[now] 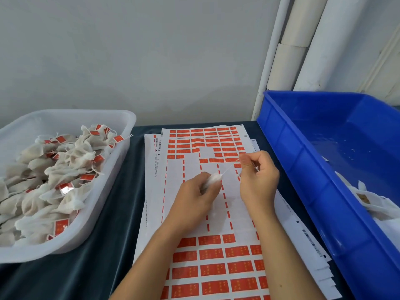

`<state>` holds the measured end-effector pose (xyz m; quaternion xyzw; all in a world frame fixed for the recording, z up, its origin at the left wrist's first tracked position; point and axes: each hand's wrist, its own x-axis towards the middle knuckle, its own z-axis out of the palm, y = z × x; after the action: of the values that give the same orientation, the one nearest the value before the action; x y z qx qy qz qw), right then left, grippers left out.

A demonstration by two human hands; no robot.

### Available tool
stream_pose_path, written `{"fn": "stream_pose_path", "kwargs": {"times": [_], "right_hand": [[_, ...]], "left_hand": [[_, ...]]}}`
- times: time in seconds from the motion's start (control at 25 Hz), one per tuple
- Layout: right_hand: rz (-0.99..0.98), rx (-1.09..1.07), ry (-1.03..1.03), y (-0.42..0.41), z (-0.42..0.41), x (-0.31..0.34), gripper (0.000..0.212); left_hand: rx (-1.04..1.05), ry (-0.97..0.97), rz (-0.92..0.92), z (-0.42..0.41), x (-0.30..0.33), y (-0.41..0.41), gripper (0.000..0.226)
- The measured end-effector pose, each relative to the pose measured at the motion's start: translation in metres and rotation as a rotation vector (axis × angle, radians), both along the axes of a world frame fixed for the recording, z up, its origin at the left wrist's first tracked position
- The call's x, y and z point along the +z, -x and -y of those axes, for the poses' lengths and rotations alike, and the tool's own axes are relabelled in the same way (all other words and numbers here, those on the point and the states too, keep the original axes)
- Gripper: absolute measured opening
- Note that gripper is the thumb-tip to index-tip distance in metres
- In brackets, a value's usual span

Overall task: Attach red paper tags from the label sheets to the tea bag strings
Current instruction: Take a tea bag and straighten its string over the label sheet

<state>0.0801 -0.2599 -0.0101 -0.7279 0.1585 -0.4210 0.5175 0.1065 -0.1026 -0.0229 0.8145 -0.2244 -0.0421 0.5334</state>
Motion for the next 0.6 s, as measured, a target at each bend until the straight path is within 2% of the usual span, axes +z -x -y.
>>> {"fn": "stream_pose_path", "kwargs": {"times": [0.2,0.32,0.4,0.52,0.6], "right_hand": [[-0.159,0.130,-0.094,-0.001,0.000,-0.002,0.011],[-0.124,0.197,-0.001,0.002,0.003,-0.002,0.028],[-0.129,0.323,0.081,0.003,0.002,-0.003,0.032],[-0.266,0.517,0.091,0.003,-0.006,-0.002,0.017],[-0.294,0.521,0.085,0.002,-0.007,-0.002,0.007]], "left_hand": [[0.029,0.041,-0.011,-0.002,-0.002,-0.003,0.033],[0.029,0.053,-0.018,-0.002,-0.004,-0.004,0.035],[0.029,0.077,-0.014,-0.001,-0.004,-0.004,0.035],[0.022,0.113,-0.018,-0.001,-0.002,-0.004,0.031],[0.015,0.113,-0.020,-0.001,0.000,-0.004,0.027]]}}
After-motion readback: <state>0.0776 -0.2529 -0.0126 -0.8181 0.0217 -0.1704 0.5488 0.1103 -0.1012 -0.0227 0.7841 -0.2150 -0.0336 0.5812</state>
